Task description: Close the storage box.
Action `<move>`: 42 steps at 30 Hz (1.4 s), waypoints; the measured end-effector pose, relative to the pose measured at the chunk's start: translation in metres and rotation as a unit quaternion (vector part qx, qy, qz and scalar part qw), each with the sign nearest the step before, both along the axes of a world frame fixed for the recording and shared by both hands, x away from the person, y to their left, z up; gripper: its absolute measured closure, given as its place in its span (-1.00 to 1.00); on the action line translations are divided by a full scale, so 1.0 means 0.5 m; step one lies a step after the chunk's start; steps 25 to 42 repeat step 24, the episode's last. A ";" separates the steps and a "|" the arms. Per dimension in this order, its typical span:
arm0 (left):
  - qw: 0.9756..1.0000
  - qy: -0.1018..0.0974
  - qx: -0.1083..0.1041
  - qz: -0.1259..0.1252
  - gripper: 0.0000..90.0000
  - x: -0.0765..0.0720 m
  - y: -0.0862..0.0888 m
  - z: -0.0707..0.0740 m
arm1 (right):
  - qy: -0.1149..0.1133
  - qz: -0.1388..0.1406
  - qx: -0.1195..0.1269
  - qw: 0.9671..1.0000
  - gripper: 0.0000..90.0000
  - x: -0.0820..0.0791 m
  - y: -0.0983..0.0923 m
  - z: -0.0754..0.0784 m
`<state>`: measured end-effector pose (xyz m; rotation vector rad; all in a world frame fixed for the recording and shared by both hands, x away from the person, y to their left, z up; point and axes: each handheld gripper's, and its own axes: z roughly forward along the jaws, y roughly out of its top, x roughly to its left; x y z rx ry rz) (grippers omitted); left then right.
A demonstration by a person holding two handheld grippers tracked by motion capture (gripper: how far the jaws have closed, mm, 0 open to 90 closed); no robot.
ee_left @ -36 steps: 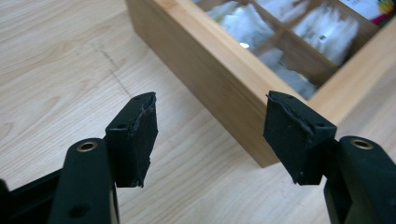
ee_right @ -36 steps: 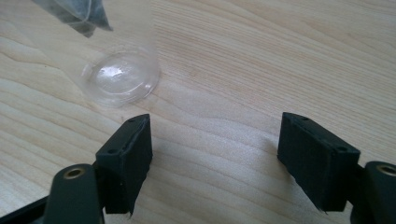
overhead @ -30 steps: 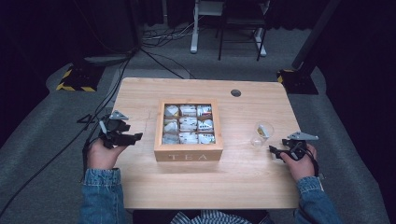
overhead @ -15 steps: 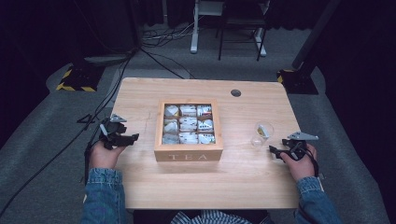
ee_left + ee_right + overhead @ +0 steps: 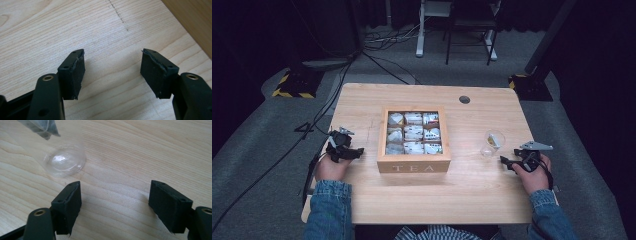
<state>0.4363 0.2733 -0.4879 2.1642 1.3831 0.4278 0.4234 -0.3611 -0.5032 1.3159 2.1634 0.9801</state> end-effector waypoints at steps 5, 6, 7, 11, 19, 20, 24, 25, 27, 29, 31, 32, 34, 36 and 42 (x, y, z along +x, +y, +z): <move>1.000 -0.023 -0.014 -0.002 -0.23 -0.003 0.004 -0.010 | 0.000 0.000 -0.001 1.000 -0.40 0.000 0.000 0.000; 0.999 -0.032 -0.018 -0.004 -0.25 -0.003 0.006 -0.014 | 0.000 -0.001 0.000 1.000 -0.40 0.000 0.000 0.000; 0.999 -0.038 -0.021 -0.006 -0.27 -0.003 0.007 -0.017 | 0.000 0.000 -0.001 1.000 -0.40 0.000 0.000 0.000; 0.997 -0.065 -0.042 -0.010 -0.43 -0.005 0.014 -0.031 | 0.000 -0.001 -0.001 1.000 -0.40 0.000 0.000 0.000; 0.997 -0.064 -0.038 -0.013 -0.47 -0.003 0.015 -0.031 | 0.000 0.000 -0.002 1.000 -0.41 0.000 0.000 0.000; 0.997 -0.064 -0.038 -0.013 -0.47 -0.003 0.015 -0.031 | 0.000 0.001 -0.001 1.000 -0.41 0.000 0.000 0.000; 0.997 -0.064 -0.039 -0.013 -0.47 -0.003 0.015 -0.031 | 0.001 0.001 -0.001 1.000 -0.41 0.000 0.000 0.000; 0.997 -0.064 -0.039 -0.013 -0.47 -0.003 0.015 -0.031 | 0.001 0.001 -0.001 1.000 -0.41 0.000 0.000 0.000; 0.997 -0.064 -0.039 -0.013 -0.47 -0.003 0.015 -0.031 | 0.001 0.001 -0.001 1.000 -0.41 0.000 0.000 0.000; 0.997 -0.064 -0.039 -0.013 -0.47 -0.003 0.015 -0.031 | 0.001 0.001 -0.001 1.000 -0.41 0.000 0.000 0.000; 0.997 -0.064 -0.039 -0.013 -0.47 -0.003 0.015 -0.031 | 0.001 0.001 -0.001 1.000 -0.41 0.000 0.000 0.000; 0.997 -0.064 -0.039 -0.013 -0.47 -0.003 0.015 -0.031 | 0.001 0.001 -0.001 1.000 -0.41 0.000 0.000 0.000; 0.997 -0.064 -0.039 -0.013 -0.47 -0.003 0.015 -0.031 | 0.001 0.001 -0.001 1.000 -0.41 0.000 0.000 0.000; 0.997 -0.064 -0.039 -0.013 -0.47 -0.003 0.015 -0.031 | 0.001 0.001 -0.001 1.000 -0.41 0.000 0.000 0.000; 0.997 -0.064 -0.039 -0.013 -0.47 -0.003 0.015 -0.031 | 0.001 0.001 -0.001 1.000 -0.41 0.000 0.000 0.000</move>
